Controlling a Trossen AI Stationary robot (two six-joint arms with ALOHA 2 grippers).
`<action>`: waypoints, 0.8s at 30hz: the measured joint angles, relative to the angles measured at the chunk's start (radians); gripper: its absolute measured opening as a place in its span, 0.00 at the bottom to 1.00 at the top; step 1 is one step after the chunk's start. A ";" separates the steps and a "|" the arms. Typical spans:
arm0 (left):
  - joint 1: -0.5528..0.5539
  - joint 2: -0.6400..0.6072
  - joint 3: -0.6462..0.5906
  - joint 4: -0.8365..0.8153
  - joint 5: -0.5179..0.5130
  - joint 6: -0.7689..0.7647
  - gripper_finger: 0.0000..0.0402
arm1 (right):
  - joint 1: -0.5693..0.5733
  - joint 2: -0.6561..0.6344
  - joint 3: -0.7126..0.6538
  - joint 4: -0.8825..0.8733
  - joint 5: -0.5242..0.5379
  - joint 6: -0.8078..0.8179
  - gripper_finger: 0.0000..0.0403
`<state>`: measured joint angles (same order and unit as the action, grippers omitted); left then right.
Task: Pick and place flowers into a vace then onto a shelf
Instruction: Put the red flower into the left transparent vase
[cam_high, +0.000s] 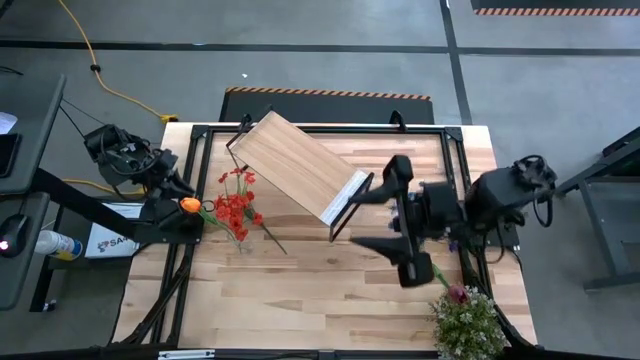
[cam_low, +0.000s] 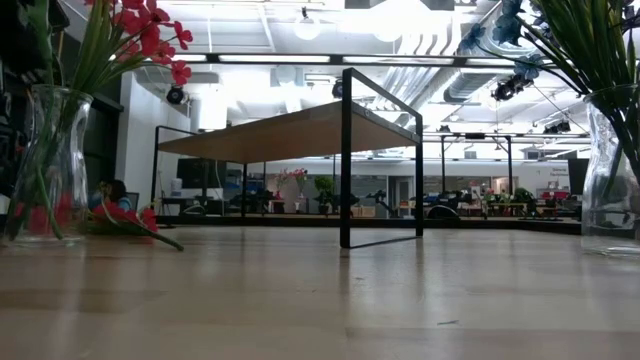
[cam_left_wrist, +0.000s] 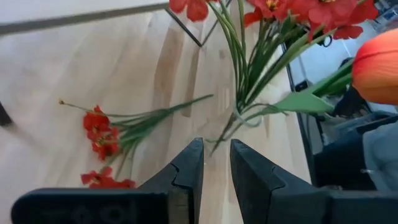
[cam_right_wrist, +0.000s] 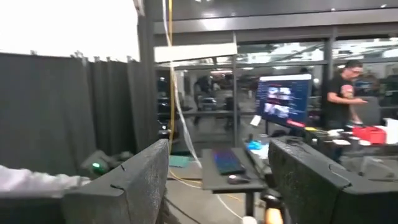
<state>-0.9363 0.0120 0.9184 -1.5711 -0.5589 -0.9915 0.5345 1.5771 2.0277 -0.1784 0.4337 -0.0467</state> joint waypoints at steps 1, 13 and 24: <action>0.000 0.000 0.000 0.000 0.009 -0.004 0.28 | 0.009 0.007 0.000 0.016 0.000 0.001 0.66; 0.000 0.000 0.000 0.000 0.278 -0.063 0.28 | 0.146 0.004 -0.001 0.087 0.176 -0.133 0.66; 0.000 0.000 0.000 0.000 0.442 -0.243 0.28 | 0.302 -0.096 -0.001 -0.283 0.852 0.074 0.66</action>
<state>-0.9363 0.0116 0.9184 -1.5708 -0.1171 -1.2349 0.8364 1.4814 2.0270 -0.4612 1.2853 0.0273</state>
